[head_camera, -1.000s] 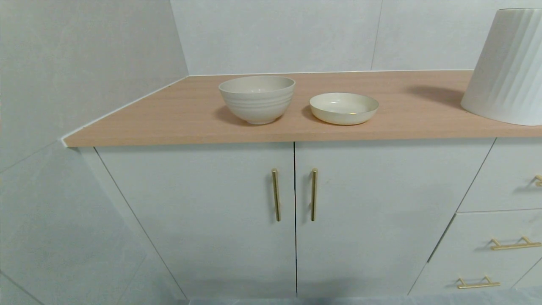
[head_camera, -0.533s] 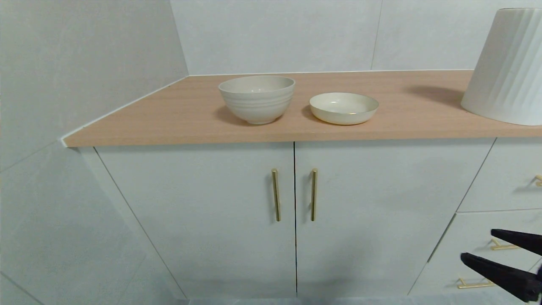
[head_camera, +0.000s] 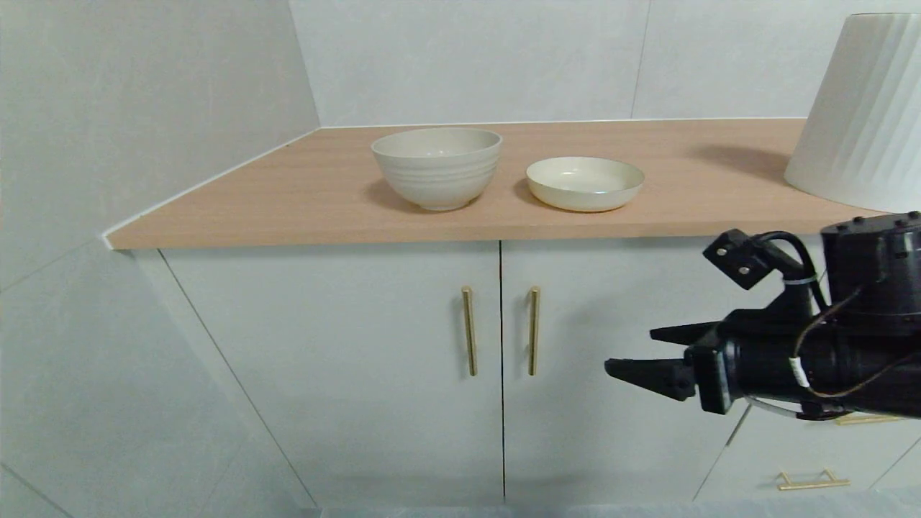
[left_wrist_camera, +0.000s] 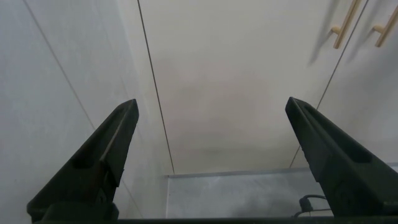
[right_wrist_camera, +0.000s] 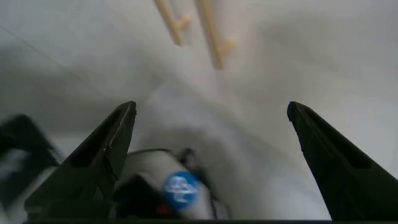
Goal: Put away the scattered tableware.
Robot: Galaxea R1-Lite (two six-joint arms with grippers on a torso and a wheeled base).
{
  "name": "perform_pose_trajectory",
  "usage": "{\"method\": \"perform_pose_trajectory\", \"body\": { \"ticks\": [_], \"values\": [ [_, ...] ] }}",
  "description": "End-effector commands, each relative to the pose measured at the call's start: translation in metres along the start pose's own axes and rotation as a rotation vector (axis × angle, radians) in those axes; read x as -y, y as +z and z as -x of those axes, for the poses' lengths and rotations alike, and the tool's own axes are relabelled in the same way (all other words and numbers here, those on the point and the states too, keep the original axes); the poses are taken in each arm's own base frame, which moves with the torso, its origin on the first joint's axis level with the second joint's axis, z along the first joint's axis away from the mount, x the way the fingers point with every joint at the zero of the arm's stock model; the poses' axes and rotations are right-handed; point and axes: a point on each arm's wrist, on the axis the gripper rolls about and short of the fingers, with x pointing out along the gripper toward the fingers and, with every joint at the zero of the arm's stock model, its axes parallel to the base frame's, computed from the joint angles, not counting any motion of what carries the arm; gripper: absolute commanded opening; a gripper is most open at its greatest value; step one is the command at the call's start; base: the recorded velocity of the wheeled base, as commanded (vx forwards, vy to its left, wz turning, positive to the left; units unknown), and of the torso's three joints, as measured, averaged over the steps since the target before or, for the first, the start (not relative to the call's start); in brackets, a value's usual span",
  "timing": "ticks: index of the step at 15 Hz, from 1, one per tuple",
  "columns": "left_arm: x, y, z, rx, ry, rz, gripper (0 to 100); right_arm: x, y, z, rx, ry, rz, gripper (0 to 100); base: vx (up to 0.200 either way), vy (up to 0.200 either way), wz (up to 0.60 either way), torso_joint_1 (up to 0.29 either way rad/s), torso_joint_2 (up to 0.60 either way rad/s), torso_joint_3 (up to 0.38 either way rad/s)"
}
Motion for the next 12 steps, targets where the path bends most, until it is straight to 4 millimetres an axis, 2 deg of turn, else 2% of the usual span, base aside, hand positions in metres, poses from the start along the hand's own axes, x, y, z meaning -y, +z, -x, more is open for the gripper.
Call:
{"method": "perform_pose_trajectory", "body": {
  "ticks": [1, 2, 7, 9, 12],
  "values": [
    [0.000, 0.000, 0.000, 0.000, 0.000, 0.001, 100, -0.009, -0.003, -0.040, -0.072, 0.051, -0.050, 100, 0.000, 0.000, 0.00, 0.000, 0.00, 0.000],
    [0.000, 0.000, 0.000, 0.000, 0.000, 0.001, 100, -0.012, -0.005, -0.050, -0.053, 0.071, -0.077, 100, 0.000, 0.000, 0.00, 0.000, 0.00, 0.000],
    [0.000, 0.000, 0.000, 0.000, 0.000, 0.001, 100, -0.008, -0.006, -0.078, 0.063, 0.098, -0.122, 100, 0.000, 0.000, 0.00, 0.000, 0.00, 0.000],
    [0.000, 0.000, 0.000, 0.000, 0.000, 0.001, 100, -0.013, -0.008, -0.090, 0.108, 0.116, -0.139, 100, 0.000, 0.000, 0.00, 0.000, 0.00, 0.000],
    [0.000, 0.000, 0.000, 0.000, 0.000, 0.001, 100, -0.015, -0.014, -0.116, 0.216, 0.049, -0.181, 100, 0.000, 0.000, 0.00, 0.000, 0.00, 0.000]
  ]
}}
